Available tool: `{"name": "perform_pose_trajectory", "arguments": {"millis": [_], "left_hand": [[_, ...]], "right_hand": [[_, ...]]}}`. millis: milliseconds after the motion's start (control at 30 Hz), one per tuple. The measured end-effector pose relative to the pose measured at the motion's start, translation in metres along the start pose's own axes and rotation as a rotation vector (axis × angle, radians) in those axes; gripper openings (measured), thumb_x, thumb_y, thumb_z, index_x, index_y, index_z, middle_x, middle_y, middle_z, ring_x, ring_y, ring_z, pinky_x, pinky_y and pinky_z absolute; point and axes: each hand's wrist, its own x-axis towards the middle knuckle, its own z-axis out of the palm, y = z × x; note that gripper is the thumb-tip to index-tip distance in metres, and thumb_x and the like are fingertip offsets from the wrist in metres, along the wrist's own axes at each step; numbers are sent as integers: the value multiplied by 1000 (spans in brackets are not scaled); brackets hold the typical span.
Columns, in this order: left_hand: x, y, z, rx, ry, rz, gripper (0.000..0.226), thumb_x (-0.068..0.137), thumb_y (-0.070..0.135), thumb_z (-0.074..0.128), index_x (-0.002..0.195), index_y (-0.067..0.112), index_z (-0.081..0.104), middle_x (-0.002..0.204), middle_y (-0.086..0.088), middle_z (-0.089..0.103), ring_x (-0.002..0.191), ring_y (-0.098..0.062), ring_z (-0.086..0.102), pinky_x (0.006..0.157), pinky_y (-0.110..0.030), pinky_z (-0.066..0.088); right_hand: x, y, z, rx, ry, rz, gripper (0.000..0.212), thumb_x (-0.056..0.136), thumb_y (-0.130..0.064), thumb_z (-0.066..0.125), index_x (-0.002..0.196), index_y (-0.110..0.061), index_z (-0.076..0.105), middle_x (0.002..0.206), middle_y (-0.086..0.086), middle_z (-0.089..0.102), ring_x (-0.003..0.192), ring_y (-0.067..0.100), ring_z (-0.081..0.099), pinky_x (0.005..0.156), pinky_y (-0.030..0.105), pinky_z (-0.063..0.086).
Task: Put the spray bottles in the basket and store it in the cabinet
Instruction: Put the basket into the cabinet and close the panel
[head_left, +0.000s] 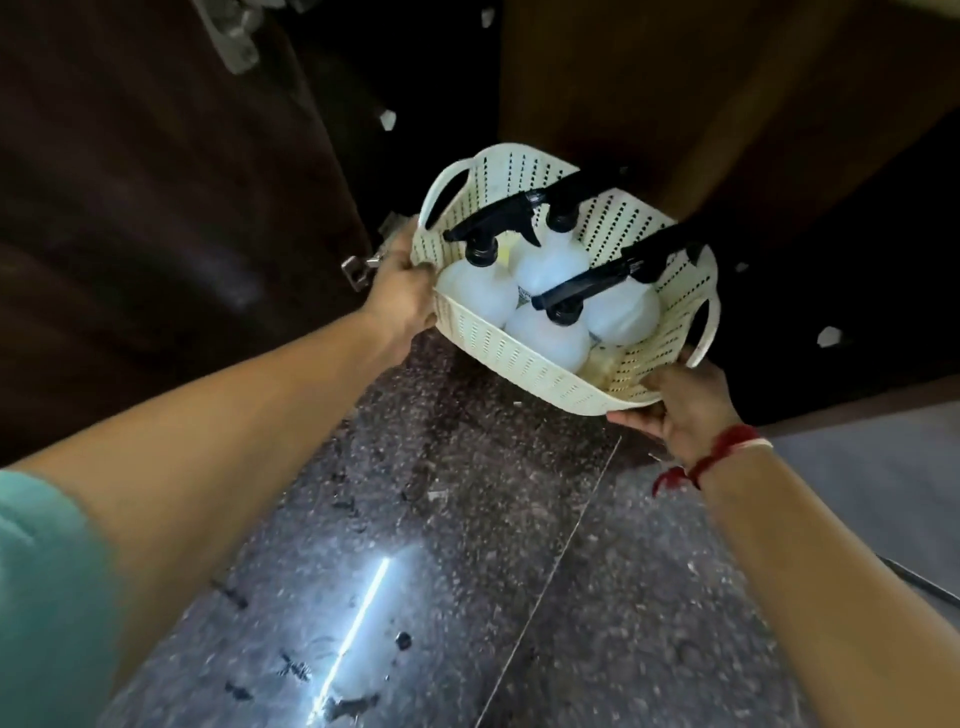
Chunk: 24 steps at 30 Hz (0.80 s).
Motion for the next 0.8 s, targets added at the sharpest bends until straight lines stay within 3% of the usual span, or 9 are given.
{"name": "perform_pose_trajectory", "arguments": {"millis": [133, 233, 333, 467, 533, 600, 700, 800], "left_hand": [[21, -1, 12, 84, 6, 27, 60, 100, 0, 26, 148, 36, 26, 93, 16, 54, 79, -9, 58, 64, -30, 58], [29, 7, 24, 202, -11, 71, 55, 102, 5, 23, 148, 36, 19, 98, 18, 45, 77, -2, 50, 41, -15, 51], [40, 16, 34, 235, -39, 94, 54, 102, 6, 24, 148, 33, 16, 110, 11, 38, 75, -2, 46, 38, -16, 49], [55, 28, 49, 229, -22, 90, 52, 102, 6, 28, 147, 30, 19, 116, 7, 40, 82, -10, 51, 56, -27, 55], [61, 30, 54, 236, -3, 102, 53, 101, 4, 25, 147, 29, 19, 121, 2, 41, 95, -18, 50, 72, -35, 55], [67, 30, 57, 251, -13, 129, 55, 100, 0, 22, 148, 27, 17, 119, 1, 37, 102, -20, 45, 76, -37, 52], [73, 27, 56, 267, -18, 137, 55, 100, 0, 21, 148, 26, 17, 119, 1, 36, 106, -22, 45, 90, -46, 51], [76, 26, 56, 330, -13, 147, 53, 101, 5, 24, 149, 27, 16, 118, 0, 39, 103, -23, 49, 90, -48, 53]], "right_hand": [[19, -23, 2, -51, 15, 23, 39, 92, 4, 38, 126, -8, 51, 114, 14, 63, 80, 28, 64, 44, 38, 55], [30, -41, 3, -114, 24, 44, 39, 93, 1, 36, 129, -7, 50, 121, 14, 61, 90, 32, 61, 51, 38, 55], [38, -55, 4, -141, 23, 37, 38, 94, 1, 34, 126, -7, 52, 110, 14, 61, 91, 32, 59, 53, 38, 55], [47, -72, 3, -181, 31, 24, 29, 95, -2, 37, 119, -4, 53, 111, 18, 62, 84, 32, 62, 65, 38, 59], [50, -81, 2, -203, 1, 36, 29, 94, 0, 42, 122, 1, 52, 122, 20, 61, 104, 36, 61, 87, 43, 55], [56, -86, 1, -197, 10, 58, 36, 94, -2, 46, 130, 3, 48, 131, 19, 58, 120, 37, 55, 97, 46, 48], [64, -87, 3, -197, 45, 65, 45, 93, -10, 52, 136, -2, 42, 133, 15, 57, 124, 35, 52, 99, 46, 48], [66, -86, 5, -209, 56, 29, 45, 95, -10, 48, 139, -4, 39, 137, 14, 53, 125, 36, 51, 90, 43, 52]]}}
